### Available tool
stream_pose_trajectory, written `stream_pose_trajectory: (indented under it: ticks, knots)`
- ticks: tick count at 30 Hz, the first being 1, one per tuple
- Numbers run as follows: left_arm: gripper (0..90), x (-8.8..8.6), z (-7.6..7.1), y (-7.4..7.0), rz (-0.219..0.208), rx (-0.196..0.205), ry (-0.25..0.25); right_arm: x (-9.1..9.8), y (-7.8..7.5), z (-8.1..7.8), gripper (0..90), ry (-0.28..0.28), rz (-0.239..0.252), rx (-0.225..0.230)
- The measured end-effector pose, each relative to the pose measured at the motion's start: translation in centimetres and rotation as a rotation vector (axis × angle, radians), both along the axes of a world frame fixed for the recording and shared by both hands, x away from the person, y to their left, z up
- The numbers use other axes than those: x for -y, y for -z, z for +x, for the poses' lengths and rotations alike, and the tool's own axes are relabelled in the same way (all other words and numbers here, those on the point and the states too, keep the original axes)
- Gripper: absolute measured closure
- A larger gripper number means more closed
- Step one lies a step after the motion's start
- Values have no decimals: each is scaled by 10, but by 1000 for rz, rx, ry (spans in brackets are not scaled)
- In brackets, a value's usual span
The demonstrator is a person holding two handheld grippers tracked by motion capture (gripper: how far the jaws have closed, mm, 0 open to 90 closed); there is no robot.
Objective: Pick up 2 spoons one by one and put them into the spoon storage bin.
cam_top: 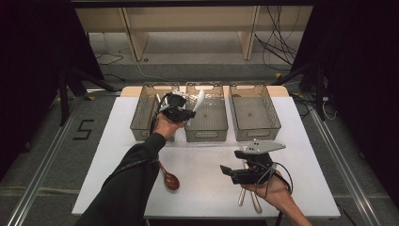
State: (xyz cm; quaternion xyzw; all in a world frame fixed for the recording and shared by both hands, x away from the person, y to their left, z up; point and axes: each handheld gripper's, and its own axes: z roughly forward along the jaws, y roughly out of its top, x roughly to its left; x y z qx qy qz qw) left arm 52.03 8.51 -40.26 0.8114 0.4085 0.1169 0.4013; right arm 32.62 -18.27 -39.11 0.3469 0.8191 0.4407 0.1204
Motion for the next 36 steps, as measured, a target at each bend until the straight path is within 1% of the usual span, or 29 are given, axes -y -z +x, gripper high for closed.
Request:
stream_pose_trajectory:
  ticks: [2,3,4,5,6,8,14,16,17,19,22,25,27,29,30,31,32,33,35,36]
  knots:
    - [832,1,0,1,-6,3,-5,0,0,0,278,-1,0,-2]
    - [793,2,1,2,-11,-8,-8,0,0,0,278,-2,0,-3]
    - [710,2,2,2,-12,-19,-17,0,0,0,278,-1,-2,-5]
    - [652,2,2,1,-13,-26,-21,0,0,0,278,-2,-4,-6]
    - [639,2,2,-1,-17,-19,-22,0,0,0,278,-3,-4,-4]
    - [593,0,0,-5,-28,-21,-22,-1,0,0,279,-4,-3,-6]
    - [436,-10,-8,-18,-37,-37,-5,-1,0,0,278,-4,-3,-6]
    - [389,-16,-13,-22,-57,-33,4,-1,0,0,278,-4,-3,-5]
    - [379,-19,-16,-25,-58,-29,10,-1,0,0,278,-4,-3,-6]
    - [352,-25,-22,-29,-44,-17,34,-2,0,0,278,-3,-4,-6]
    - [318,-36,-34,-35,-61,-20,56,-2,-1,-1,279,-3,-2,-2]
    - [294,-48,-48,-37,-67,5,75,-2,-1,-1,278,1,-1,2]
    - [281,-56,-56,-38,-93,14,81,-2,-1,-1,278,4,1,4]
    - [266,-63,-64,-36,-105,25,85,-2,-1,-1,278,5,1,7]
    - [264,-67,-67,-35,-104,28,89,-1,-1,-1,278,7,0,7]
    - [262,-70,-69,-34,-87,26,90,-1,-1,-1,278,8,0,6]
    - [256,-72,-71,-34,-80,31,84,-1,-1,-1,278,9,1,8]
    - [252,-75,-73,-34,-83,38,82,-1,-2,-1,278,11,1,10]
    - [251,-80,-78,-32,-88,34,83,-1,-2,-1,278,12,2,12]
    - [250,-81,-80,-31,-80,36,85,-1,-2,-1,278,13,4,14]
